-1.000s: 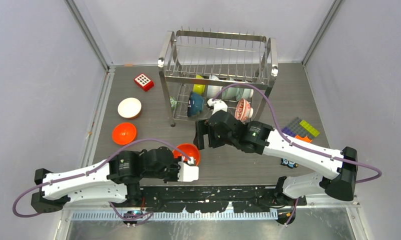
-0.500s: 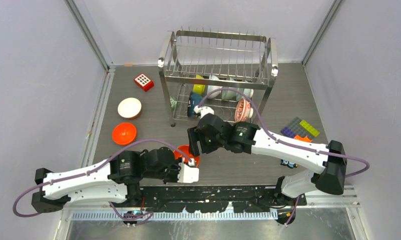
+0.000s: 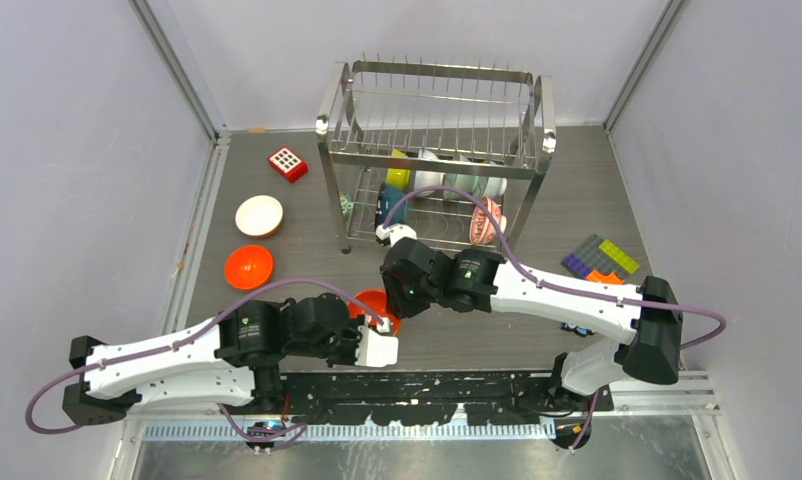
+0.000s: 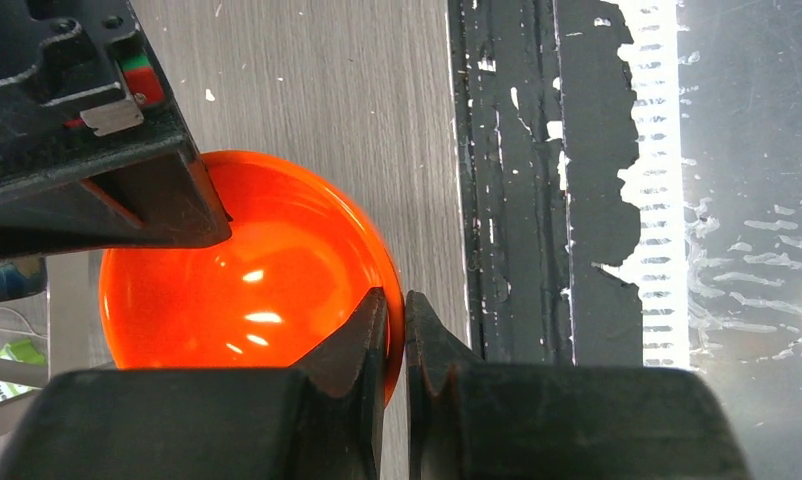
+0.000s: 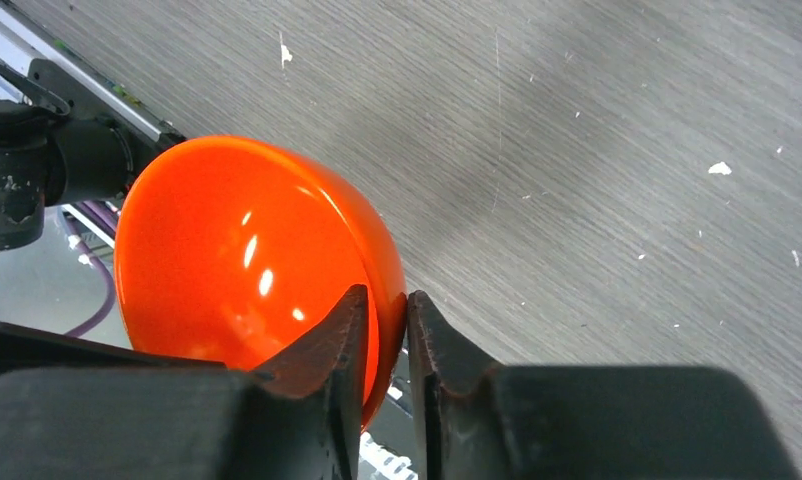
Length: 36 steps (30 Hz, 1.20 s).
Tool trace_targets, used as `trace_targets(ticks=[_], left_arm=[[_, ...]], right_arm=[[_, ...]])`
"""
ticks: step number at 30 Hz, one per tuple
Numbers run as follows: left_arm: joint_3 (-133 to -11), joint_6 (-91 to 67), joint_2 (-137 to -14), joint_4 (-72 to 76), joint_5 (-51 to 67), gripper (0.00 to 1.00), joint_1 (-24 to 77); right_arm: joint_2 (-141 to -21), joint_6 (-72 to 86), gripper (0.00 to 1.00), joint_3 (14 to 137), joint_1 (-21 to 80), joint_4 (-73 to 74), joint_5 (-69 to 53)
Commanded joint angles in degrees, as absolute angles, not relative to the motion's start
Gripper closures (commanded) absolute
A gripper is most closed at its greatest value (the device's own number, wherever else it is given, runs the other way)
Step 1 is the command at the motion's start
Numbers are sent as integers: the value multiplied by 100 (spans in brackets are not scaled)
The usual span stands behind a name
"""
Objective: Unload the bowls from the dish rack
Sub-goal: Place the bowl with the bowl.
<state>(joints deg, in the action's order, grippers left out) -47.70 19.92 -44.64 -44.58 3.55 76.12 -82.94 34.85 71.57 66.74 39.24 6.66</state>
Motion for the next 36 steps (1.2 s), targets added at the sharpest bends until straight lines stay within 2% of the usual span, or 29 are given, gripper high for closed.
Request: trace_targets(ticks=[1,4,9,12,16,19,20,21,24,29,32,36], left_arm=[[-4975,1932,-4359,-4361,147,99,7642],[-4958,1697,-4344,-4208,-136,88,7640],[-4975,1201,-4267,-4035,-517,51,7642],[-4975,824,-4225,-3954,-773,40,7641],[-5005,180,-4176,-3738,-1120,31,7643],[-5101,-621,-4190,-3521,-2039,25,7643],[-5150,-982,-4209,-3503,-2604,8,7645],[-5221,-1419,-4237,-3521,-2916,1,7641],[-5347,-2441,-4311,-3705,-3556,0,7646],[-5184,-4210,-4234,-3667,-3974,0,7638],[-5003,-5545,-4188,-3750,-4282,6,7639],[-5250,-6767,-4610,-4300,-4497,6,7641]], right_arm=[[-8264,3500,82,7235,6668,3873,853],[-8216,3551,99,7202,6674,3837,1013],[-8042,3656,99,7066,6680,3798,1489],[-7891,3703,99,6925,6677,3748,1909],[-7725,3742,99,6762,6675,3621,2448],[-7634,3796,99,6610,6679,3506,2850],[-7594,3826,99,6535,6679,3447,2975],[-7544,3870,99,6462,6675,3380,3124],[-7494,3984,99,6305,6664,3241,3367],[-7442,4240,99,6095,6662,2955,3593],[-7393,4517,99,5926,6663,2716,3698],[-7459,4815,99,5866,6679,2652,3782]])
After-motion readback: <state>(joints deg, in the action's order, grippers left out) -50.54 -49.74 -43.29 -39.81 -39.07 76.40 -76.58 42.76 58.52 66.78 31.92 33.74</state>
